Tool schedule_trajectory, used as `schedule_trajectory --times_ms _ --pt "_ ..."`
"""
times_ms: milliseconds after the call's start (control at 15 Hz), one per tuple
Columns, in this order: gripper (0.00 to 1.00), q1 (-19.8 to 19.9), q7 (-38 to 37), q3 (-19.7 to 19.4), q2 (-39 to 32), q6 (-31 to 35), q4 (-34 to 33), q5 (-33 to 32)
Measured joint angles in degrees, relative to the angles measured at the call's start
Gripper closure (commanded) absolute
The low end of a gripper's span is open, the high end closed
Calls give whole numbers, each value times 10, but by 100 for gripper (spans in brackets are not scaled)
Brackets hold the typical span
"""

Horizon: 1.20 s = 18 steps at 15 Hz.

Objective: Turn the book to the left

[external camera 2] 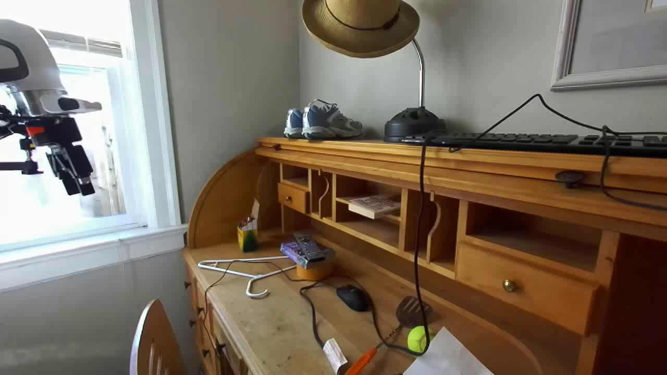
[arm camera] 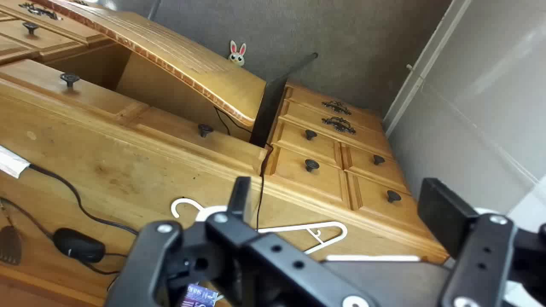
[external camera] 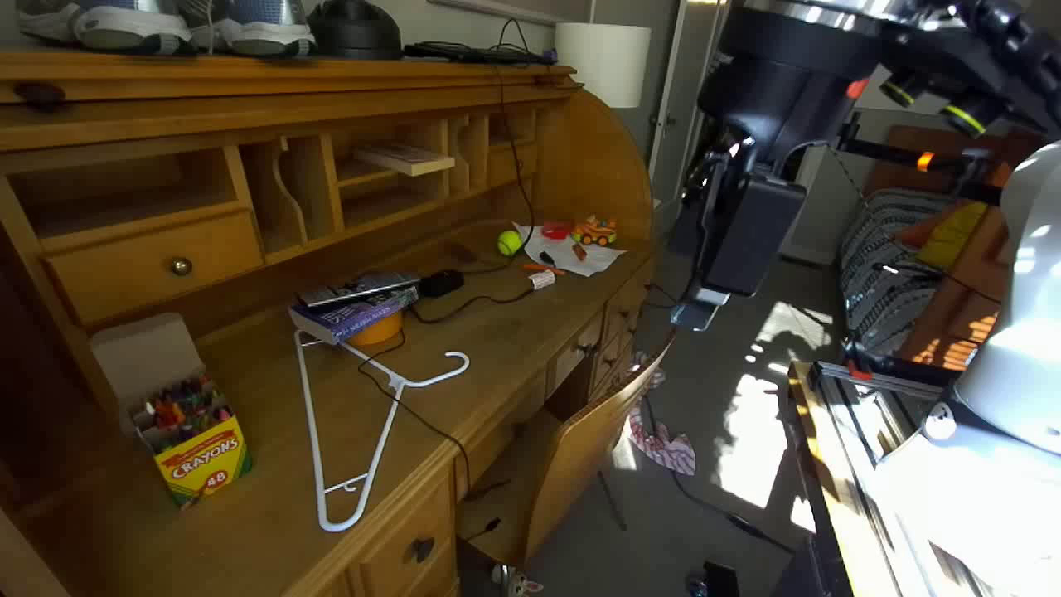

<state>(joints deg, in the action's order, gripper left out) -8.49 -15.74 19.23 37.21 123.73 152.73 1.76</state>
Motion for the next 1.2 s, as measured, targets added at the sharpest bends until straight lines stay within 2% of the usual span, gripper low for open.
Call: schedule_trajectory --times_ms 400,600,733,1000,1200 --pt "0 0 0 0 0 0 0 0" --pt "0 5 -1 -18 -4 14 -1 0" --pt "0 26 0 -50 -14 38 -1 0" --pt "0 93 9 -129 -55 107 -7 0" --pt "0 130 36 -180 -96 180 -18 -1"
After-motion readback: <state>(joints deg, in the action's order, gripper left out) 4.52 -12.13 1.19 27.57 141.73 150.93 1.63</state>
